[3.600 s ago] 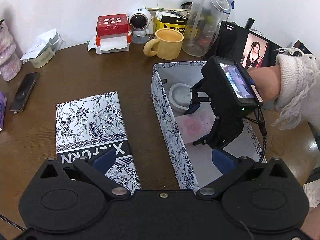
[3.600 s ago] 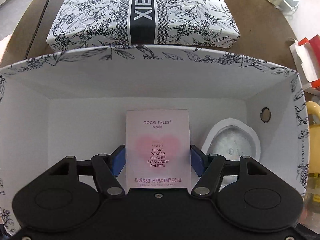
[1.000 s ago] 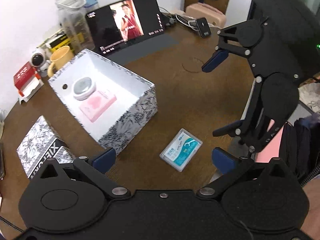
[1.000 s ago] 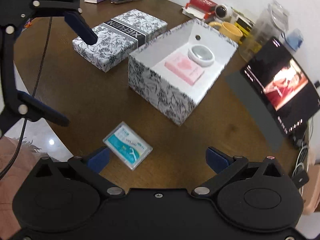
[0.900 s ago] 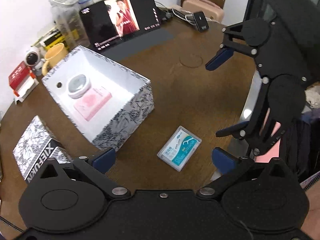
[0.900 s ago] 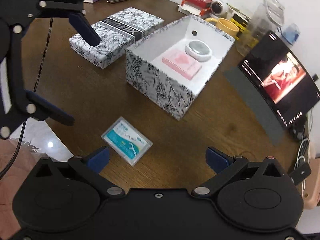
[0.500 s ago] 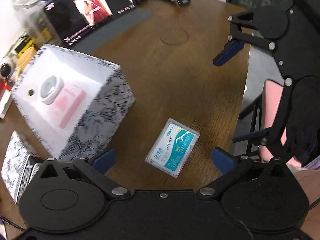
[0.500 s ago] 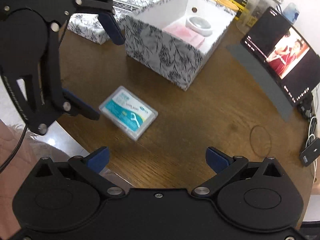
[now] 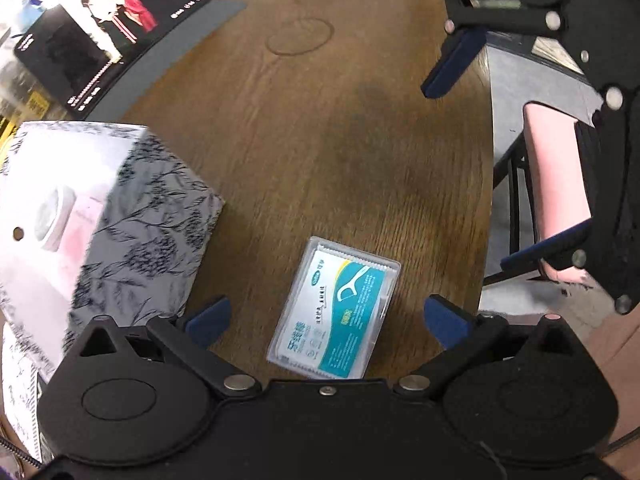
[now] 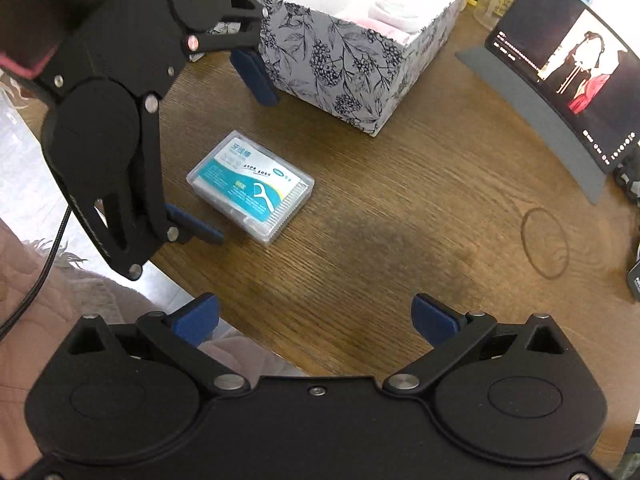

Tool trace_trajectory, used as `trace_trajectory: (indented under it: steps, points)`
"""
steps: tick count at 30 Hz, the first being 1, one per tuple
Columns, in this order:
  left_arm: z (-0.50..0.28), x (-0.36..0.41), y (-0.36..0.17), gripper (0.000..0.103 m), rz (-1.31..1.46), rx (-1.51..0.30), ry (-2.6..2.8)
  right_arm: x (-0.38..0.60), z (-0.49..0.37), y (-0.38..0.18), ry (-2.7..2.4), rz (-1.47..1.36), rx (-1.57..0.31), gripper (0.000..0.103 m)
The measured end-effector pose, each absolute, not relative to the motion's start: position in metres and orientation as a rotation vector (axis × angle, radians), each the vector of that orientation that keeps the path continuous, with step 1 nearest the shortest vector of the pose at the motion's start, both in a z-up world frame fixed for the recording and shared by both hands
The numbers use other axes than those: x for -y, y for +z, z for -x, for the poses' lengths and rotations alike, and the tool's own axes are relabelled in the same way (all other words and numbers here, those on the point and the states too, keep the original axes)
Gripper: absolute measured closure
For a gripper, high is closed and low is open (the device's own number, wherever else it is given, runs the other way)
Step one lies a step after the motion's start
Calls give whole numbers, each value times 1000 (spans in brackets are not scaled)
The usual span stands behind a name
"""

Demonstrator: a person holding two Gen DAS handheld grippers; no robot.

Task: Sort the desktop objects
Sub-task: 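Lower the left gripper onto the floss pack and close on it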

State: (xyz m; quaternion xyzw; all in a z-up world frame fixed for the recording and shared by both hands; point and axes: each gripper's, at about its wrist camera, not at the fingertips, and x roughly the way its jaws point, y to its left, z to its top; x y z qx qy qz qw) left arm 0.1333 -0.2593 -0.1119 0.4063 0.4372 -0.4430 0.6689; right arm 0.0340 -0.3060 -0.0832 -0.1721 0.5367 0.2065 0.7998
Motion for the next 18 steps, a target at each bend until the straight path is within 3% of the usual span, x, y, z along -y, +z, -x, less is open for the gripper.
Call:
trace_trajectory:
  steps: [5,18]
  points:
    - [-138,260,-120,10,-916,-1004,-1009,308,-36,-86,451,350,-1151,0]
    - [-153,257,-132,13,-863,-1090,-1053,310,-41,-91,465,321,-1155,0]
